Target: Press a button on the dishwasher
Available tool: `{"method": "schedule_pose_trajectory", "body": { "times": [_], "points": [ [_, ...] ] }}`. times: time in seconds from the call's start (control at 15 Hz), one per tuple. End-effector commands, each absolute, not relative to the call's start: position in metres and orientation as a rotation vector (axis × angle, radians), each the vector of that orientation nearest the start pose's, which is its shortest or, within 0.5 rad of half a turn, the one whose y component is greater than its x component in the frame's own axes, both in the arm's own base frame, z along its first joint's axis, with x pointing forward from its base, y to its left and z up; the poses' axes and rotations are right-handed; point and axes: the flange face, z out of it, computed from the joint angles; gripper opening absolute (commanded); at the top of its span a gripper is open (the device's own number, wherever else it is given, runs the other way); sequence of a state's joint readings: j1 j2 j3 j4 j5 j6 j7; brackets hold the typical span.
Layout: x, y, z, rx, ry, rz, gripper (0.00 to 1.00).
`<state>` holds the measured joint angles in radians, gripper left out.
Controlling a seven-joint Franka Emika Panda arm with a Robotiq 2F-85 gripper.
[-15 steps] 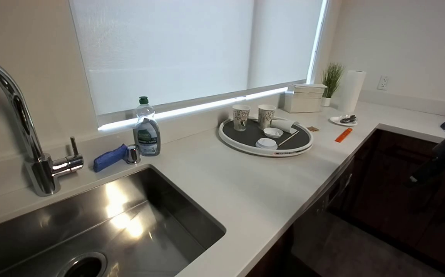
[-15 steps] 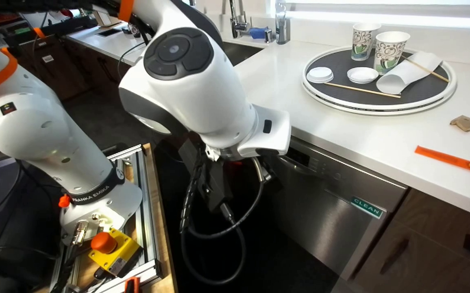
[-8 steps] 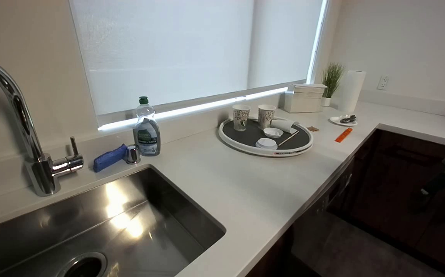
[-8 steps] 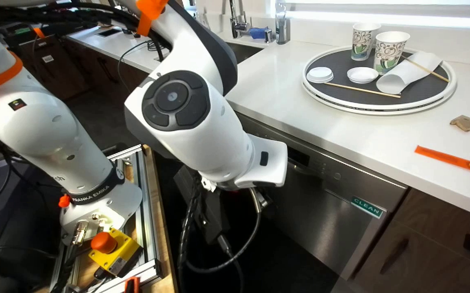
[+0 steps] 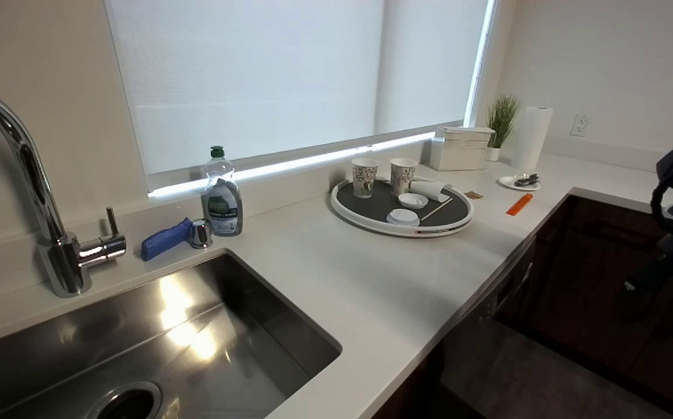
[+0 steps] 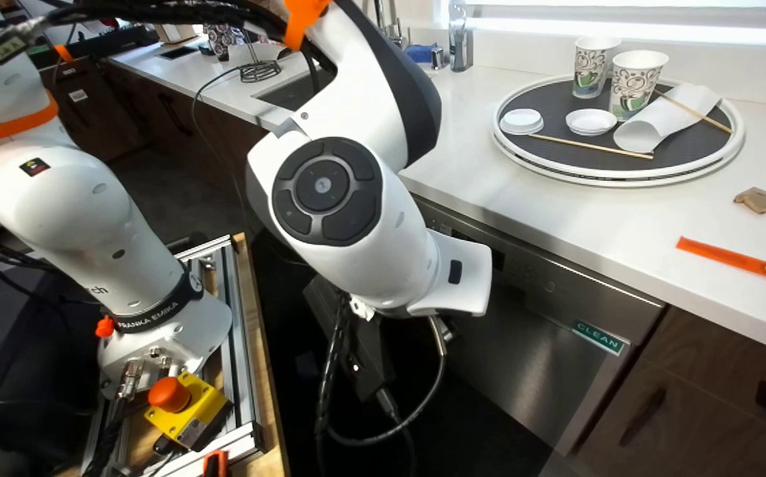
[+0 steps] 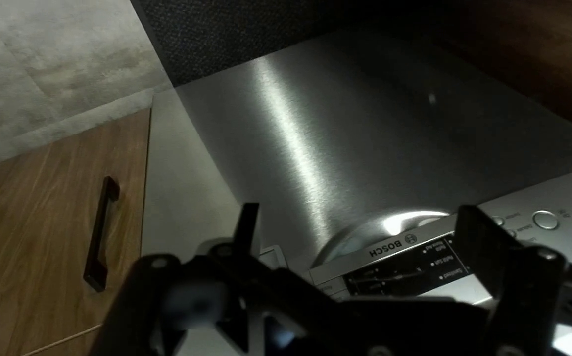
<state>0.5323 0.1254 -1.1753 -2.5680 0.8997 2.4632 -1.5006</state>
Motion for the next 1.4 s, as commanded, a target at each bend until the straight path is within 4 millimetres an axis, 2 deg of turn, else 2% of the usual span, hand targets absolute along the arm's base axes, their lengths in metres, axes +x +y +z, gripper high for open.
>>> {"method": "schedule_pose_trajectory", "body": {
  "times": [0.0,0.2,0.47,0.53,0.67,1.0,1.2,1.33],
  "points": [
    [0.360,-0.275,0.204,-2.828,-0.140,-0.315,1.00],
    [0.380,-0.284,0.170,-2.813,-0.114,-0.247,1.00],
    [0.418,-0.318,0.118,-2.840,-0.114,-0.198,1.00],
    [0.402,-0.297,0.152,-2.843,-0.136,-0.233,1.00],
    [0.407,-0.304,0.138,-2.845,-0.143,-0.212,1.00],
    [0.408,-0.301,0.151,-2.870,-0.168,-0.274,1.00],
    [0.414,-0.308,0.132,-2.941,-0.233,-0.326,1.00],
    [0.419,-0.308,0.126,-2.974,-0.289,-0.389,1.00]
  ]
}}
